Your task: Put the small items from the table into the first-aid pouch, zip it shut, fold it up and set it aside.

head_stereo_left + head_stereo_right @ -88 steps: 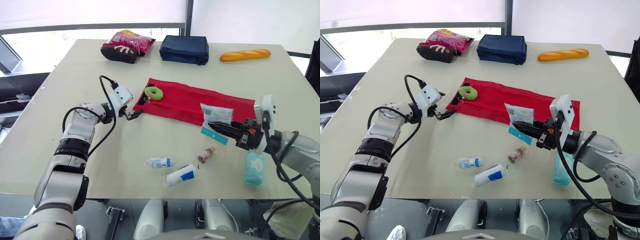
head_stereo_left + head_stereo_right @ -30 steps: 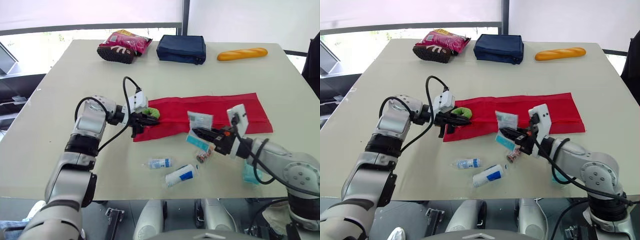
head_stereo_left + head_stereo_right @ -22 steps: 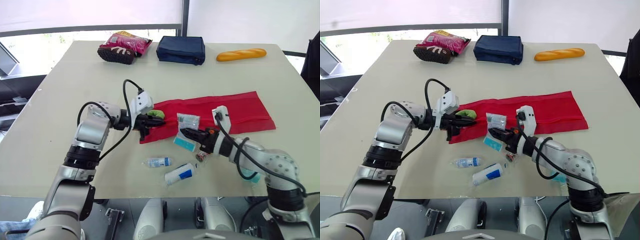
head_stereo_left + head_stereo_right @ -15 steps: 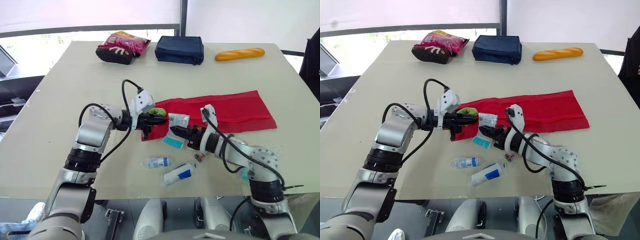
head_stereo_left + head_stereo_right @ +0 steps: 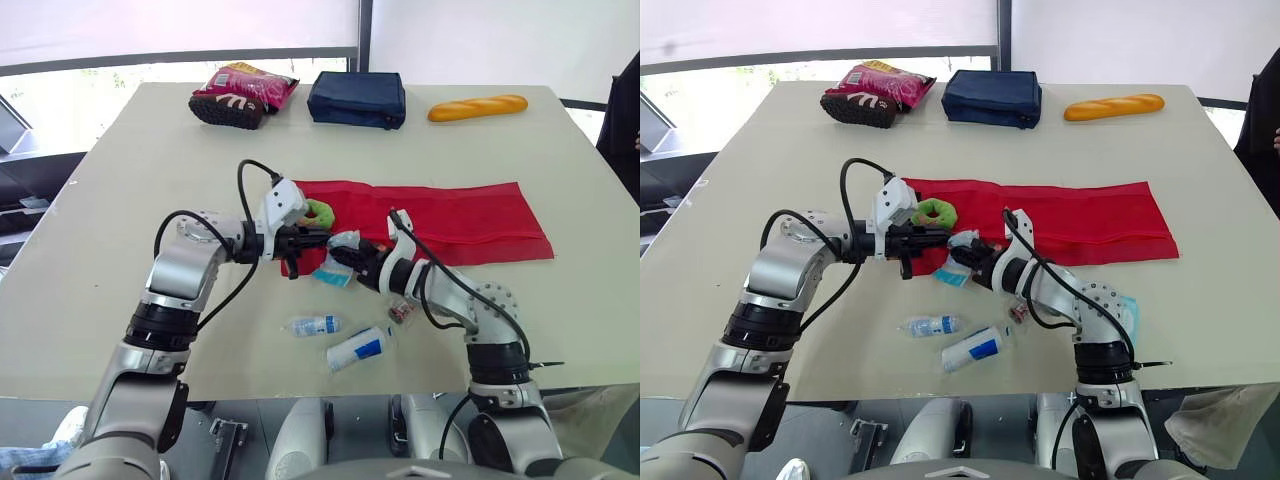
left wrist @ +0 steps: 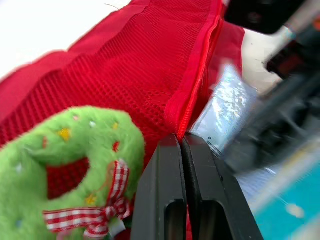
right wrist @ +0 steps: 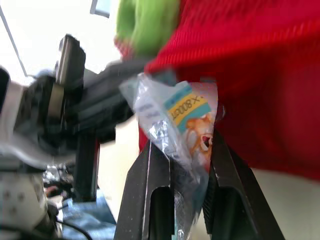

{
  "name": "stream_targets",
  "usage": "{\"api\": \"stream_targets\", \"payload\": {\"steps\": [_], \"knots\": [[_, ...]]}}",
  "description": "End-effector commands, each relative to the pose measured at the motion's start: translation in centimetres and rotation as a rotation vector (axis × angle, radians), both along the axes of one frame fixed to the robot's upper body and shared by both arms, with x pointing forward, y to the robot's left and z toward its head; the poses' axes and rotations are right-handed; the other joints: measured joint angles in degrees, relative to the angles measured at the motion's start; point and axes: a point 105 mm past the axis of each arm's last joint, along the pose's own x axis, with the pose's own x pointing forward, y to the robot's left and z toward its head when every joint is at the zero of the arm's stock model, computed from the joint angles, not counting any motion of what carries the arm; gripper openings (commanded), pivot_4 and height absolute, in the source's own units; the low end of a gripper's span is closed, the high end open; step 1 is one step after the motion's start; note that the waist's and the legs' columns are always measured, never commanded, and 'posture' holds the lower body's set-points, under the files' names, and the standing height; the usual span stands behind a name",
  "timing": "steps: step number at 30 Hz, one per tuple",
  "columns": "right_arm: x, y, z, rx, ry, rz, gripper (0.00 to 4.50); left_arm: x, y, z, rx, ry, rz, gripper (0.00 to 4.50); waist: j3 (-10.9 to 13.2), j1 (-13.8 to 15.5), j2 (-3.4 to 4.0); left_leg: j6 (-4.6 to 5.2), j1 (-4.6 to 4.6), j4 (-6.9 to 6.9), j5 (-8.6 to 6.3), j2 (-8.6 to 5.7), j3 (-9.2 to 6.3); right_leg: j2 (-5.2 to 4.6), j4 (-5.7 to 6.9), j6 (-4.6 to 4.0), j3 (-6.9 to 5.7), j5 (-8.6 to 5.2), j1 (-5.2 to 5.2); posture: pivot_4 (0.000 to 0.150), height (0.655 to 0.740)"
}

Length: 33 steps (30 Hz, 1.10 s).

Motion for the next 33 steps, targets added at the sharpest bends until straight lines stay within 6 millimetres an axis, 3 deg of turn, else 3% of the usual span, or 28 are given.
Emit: {"api": "stream_targets", "payload": {"steps": [1,6,17,20,24,27,33], "knots": [[1.2,0.1,1.8,0.081,-0.009,-0.063,0.11,-0.8,-0.5,1.2,-0.016,-0.046,-0.047,0.09,0.0,0.0,0.0,0.0,0.0,0.0,0.0,0.01,-0.01,0.01,0.0,0.0,0.0,0.0,0.0,0.15,0.7134],[2.4,0.1,2.6,0.092,-0.083,-0.123,0.11,-1.0,-0.6,1.1,-0.027,-0.027,-0.053,0.09,0.0,0.0,0.01,0.0,-0.01,-0.02,0.0,0.01,0.04,0.01,-0.03,0.0,0.03,0.0,-0.01,0.15,0.7134],[2.5,2.8,4.0,0.115,-0.172,-0.087,0.11,-1.3,-2.4,1.2,-0.124,0.042,-0.068,0.09,0.0,-0.1,0.02,0.0,-0.02,-0.04,0.0,0.01,0.02,0.03,-0.03,0.0,0.05,0.0,-0.02,0.15,0.7134],[2.1,3.1,5.0,0.194,-0.19,-0.068,0.11,-0.8,-2.5,1.4,-0.169,0.056,-0.037,0.09,0.0,-0.1,0.02,0.0,-0.02,-0.04,0.0,0.01,0.01,0.03,-0.03,0.0,0.05,0.0,-0.02,0.15,0.7134],[2.1,2.0,6.1,0.34,-0.166,-0.106,0.11,0.0,-2.4,2.2,-0.263,0.093,0.02,0.09,0.0,0.1,0.02,0.0,-0.02,-0.04,0.0,0.0,0.01,0.02,-0.03,0.0,0.04,0.0,-0.01,0.15,0.7134],[1.3,1.8,5.8,0.347,-0.158,-0.06,0.11,0.2,-2.4,2.3,-0.307,0.127,0.041,0.09,0.0,0.0,0.02,0.0,-0.02,-0.04,0.0,0.0,0.02,0.02,-0.04,0.0,0.06,0.0,-0.01,0.15,0.7134],[-0.5,1.4,3.2,0.174,-0.128,0.046,0.11,0.2,-2.7,1.1,-0.287,0.143,0.064,0.09,0.0,-0.4,0.02,0.0,-0.02,-0.11,0.0,0.01,0.0,0.03,-0.04,-0.02,0.05,-0.01,-0.03,0.15,0.7134]]}}
